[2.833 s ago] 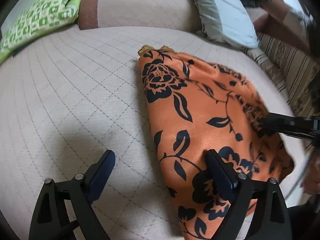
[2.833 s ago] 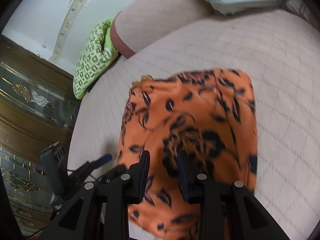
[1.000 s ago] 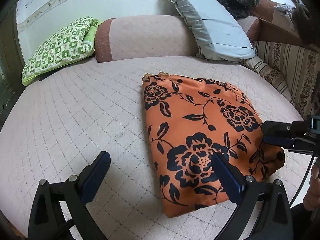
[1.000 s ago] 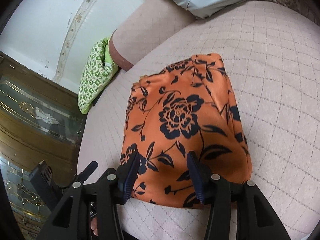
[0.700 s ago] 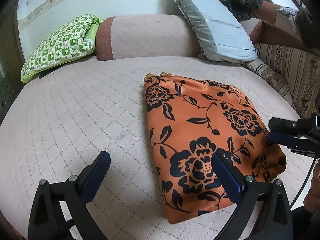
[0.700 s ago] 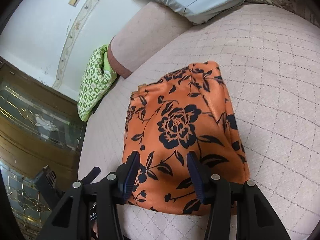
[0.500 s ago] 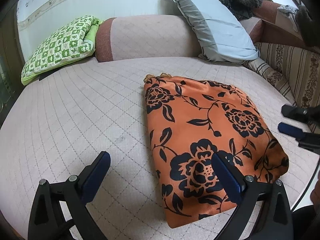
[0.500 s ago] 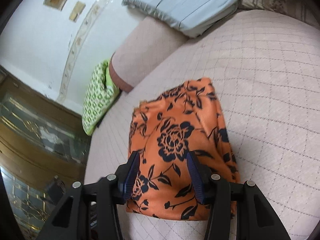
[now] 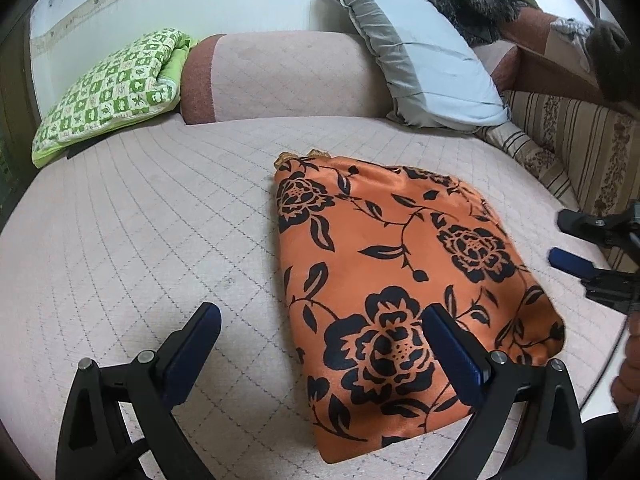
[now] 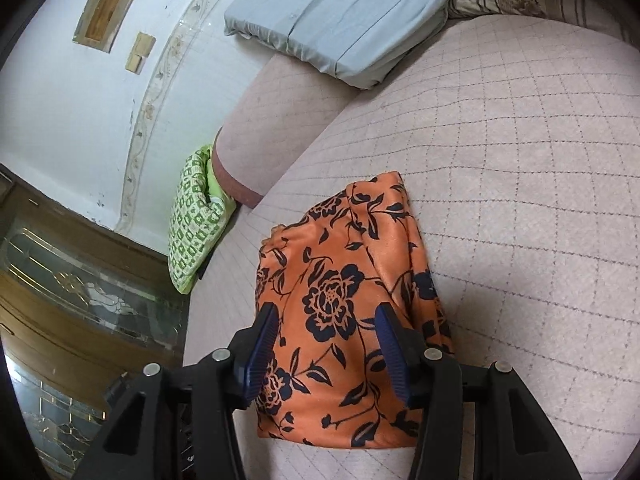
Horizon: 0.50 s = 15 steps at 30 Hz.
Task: Fold small clothes
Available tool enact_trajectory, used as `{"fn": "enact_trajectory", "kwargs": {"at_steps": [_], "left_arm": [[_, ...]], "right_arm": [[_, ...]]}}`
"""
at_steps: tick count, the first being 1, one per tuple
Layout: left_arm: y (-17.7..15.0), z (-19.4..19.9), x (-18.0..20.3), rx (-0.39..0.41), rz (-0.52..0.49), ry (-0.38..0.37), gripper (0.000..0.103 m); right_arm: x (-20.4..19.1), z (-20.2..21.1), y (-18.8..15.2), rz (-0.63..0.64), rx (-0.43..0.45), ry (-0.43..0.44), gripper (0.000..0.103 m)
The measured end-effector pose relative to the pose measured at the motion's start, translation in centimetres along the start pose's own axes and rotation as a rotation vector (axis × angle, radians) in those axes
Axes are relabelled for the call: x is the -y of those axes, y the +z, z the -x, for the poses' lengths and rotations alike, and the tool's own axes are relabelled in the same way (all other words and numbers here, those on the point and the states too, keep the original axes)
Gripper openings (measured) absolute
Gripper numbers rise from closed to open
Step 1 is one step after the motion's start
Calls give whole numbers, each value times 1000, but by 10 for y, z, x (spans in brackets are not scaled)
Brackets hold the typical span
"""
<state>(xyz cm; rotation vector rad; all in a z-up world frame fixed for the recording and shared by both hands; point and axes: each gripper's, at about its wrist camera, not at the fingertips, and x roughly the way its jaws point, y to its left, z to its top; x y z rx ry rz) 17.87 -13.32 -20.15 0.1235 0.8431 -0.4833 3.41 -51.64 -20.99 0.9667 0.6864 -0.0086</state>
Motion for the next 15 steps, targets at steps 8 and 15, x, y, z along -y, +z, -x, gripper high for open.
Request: {"fn": "enact_trajectory", "kwargs": {"at_steps": [8,15], "left_arm": [[6,7,3,118,-2,23,101],[14,3,-7,100,37,-3,101]], "right_arm": [[-12,-4,1,-13,22,107,55],[-18,-12,1,8,1,97,55]]}}
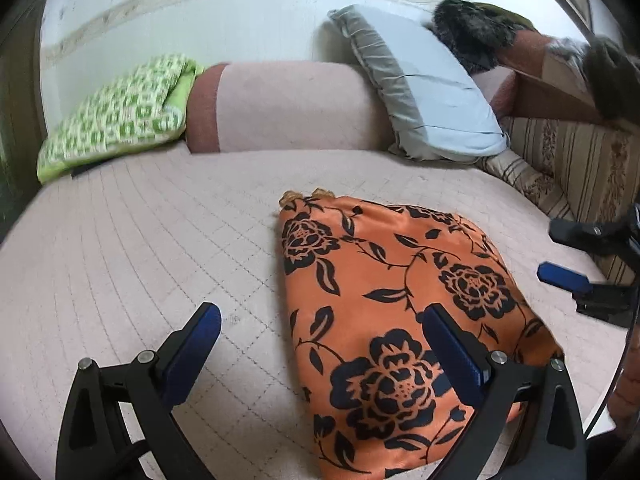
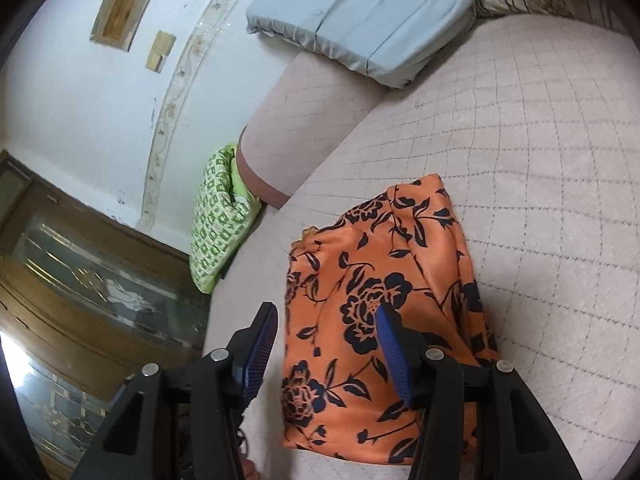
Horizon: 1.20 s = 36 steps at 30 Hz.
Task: Fold small clothes
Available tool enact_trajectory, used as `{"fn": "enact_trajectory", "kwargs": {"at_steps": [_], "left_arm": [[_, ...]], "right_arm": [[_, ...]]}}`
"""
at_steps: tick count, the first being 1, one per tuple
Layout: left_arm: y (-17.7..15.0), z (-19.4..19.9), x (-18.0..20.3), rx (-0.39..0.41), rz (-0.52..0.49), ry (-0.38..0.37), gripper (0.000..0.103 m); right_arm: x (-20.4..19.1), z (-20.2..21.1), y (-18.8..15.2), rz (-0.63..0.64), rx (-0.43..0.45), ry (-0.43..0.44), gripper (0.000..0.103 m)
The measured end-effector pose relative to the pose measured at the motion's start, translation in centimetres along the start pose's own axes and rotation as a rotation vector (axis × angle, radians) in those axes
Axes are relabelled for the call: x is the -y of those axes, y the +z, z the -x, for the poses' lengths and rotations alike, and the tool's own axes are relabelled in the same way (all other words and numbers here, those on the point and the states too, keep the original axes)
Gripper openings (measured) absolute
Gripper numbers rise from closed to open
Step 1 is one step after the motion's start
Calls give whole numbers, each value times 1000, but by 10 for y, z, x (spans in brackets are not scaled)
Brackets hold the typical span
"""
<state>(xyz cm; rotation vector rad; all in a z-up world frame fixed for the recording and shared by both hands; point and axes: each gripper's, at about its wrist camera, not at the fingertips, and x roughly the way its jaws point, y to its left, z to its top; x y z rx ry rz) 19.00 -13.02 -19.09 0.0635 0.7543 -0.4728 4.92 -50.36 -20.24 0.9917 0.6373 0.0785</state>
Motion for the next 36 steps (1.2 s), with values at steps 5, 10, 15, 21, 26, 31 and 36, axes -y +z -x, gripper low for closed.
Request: {"fn": "enact_trajectory", "kwargs": {"at_steps": [5,10,15,21,26,31,36], "left_arm": [[5,-7,-20,-27,91,-19,101],[5,-11,-24,-55,107,-28,101],[2,-18,-23,-112,97,-39,101],[0,-19,-24,-130,55,-47,101],[-1,-17,-25,-136,10,-44,101],[0,-13,-20,-118,-25,-32,101],[0,-12,-13,-113,-61,-21,101]], "right_arm": [[1,-2,1,17,-3,-26,55],[6,-1,1,13,-8,-47,55],[12,10,5,11,6,-57,57],[20,15,10,0,-1,-61,57],[24,7,10,17,-55,-89,57],[32,2,9,-10,-78,-112,57],[29,-6,6,6,-99,-125,57]]}}
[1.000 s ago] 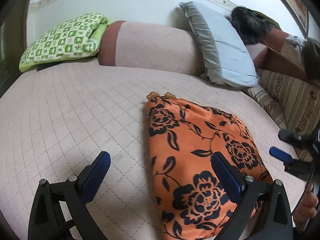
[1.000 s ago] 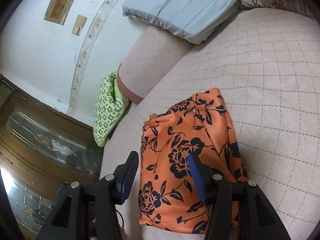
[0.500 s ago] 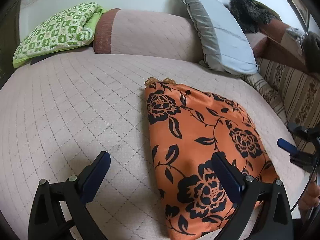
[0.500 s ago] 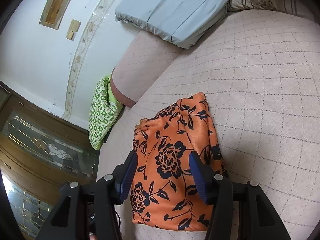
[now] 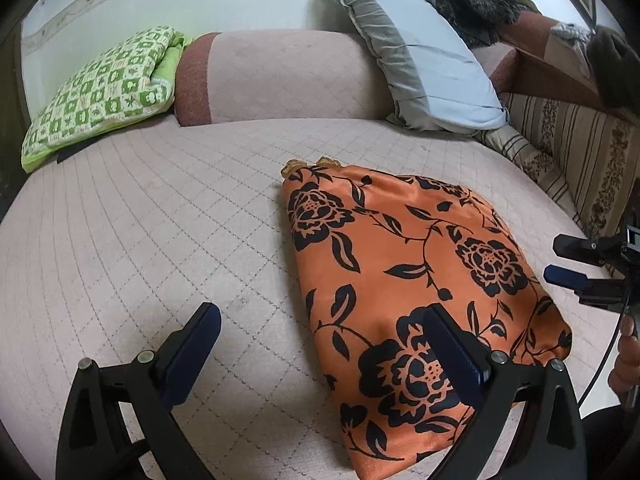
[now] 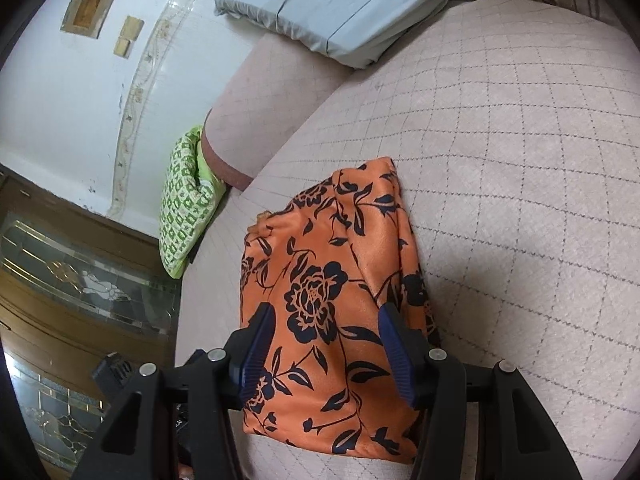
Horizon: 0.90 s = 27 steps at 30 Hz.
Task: Fold small clothes
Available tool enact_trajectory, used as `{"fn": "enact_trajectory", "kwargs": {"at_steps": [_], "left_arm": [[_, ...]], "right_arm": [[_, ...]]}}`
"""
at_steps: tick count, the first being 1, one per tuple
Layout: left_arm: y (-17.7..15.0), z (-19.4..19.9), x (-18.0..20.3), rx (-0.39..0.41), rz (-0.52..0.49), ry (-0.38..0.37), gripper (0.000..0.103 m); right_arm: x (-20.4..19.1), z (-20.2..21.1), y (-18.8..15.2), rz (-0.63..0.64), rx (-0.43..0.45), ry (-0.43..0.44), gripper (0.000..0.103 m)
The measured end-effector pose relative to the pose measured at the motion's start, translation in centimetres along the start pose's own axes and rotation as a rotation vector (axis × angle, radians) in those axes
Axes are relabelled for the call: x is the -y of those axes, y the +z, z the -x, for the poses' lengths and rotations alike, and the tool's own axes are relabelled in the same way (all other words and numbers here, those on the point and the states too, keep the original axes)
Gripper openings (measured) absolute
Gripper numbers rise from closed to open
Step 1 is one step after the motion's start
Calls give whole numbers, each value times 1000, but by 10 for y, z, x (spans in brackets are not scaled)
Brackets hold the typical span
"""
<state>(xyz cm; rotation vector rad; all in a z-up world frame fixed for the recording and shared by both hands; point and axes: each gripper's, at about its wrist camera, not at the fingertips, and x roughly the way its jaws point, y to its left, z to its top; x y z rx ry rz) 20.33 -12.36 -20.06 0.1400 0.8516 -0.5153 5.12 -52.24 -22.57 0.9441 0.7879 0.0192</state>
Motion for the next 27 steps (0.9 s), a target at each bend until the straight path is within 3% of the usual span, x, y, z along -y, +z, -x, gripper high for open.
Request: {"fn": "enact_trajectory", "kwargs": {"at_steps": [21,27], "left_arm": [[2,-9,5,-21,-3,5,101],[3,-17,8,-43,6,-5,101]], "right_arm": [[13,-3,2,-19,-21,-19,57],[18,0,4,-40,-32,4,67]]}}
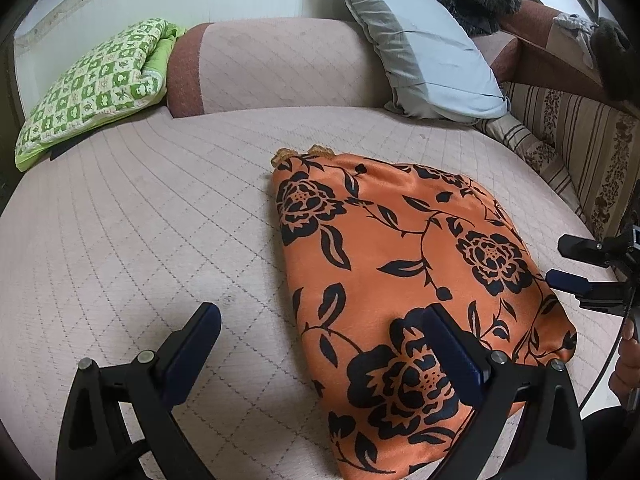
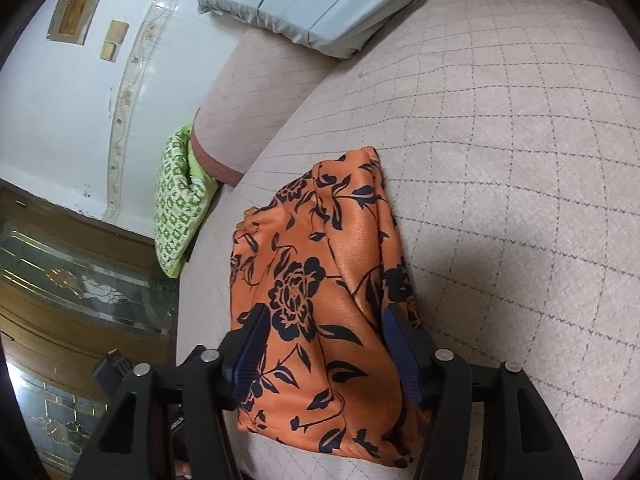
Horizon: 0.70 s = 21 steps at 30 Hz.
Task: Fold small clothes
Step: 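Close both grippers on the edge of the orange floral blouse bundle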
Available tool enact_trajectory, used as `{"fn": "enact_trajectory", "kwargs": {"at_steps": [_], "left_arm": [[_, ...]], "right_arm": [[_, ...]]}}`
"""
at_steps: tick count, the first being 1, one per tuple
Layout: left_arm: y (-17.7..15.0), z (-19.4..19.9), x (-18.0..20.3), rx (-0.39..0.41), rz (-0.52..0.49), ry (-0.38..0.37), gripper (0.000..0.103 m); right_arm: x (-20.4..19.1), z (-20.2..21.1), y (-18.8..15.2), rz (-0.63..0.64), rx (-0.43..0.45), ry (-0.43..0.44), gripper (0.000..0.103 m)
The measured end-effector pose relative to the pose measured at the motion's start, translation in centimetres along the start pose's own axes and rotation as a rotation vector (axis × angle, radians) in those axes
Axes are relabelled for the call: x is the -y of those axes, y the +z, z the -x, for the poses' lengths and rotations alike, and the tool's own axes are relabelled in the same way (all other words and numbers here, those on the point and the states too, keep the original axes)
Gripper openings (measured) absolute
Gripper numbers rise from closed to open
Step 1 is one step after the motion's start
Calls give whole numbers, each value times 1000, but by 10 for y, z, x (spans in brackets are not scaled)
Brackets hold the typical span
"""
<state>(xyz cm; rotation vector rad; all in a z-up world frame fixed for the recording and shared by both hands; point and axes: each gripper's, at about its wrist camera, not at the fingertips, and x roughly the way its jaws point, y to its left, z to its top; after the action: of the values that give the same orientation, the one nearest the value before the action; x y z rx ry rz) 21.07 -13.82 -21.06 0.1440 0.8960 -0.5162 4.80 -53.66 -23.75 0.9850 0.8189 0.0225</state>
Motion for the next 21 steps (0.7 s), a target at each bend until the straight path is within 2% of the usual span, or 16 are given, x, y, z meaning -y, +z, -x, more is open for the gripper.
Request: {"fn": "enact_trajectory", "kwargs": {"at_steps": [10,15,17,21], "left_arm": [[7,-17,3,-48,24,-52,101],[11,-32,1,-126,51,-156,101],[13,-42,-1,-192,69,-230,101],[13,-51,-5,-241,105,-286,101]], "right_arm": [[8,-14,9,6,-55,-66,68],[13,-20,15,1,-78,-75,69],[13,-25,17,16,-94,-88,69],[19,-40,22,13,-141,-91,69]]}}
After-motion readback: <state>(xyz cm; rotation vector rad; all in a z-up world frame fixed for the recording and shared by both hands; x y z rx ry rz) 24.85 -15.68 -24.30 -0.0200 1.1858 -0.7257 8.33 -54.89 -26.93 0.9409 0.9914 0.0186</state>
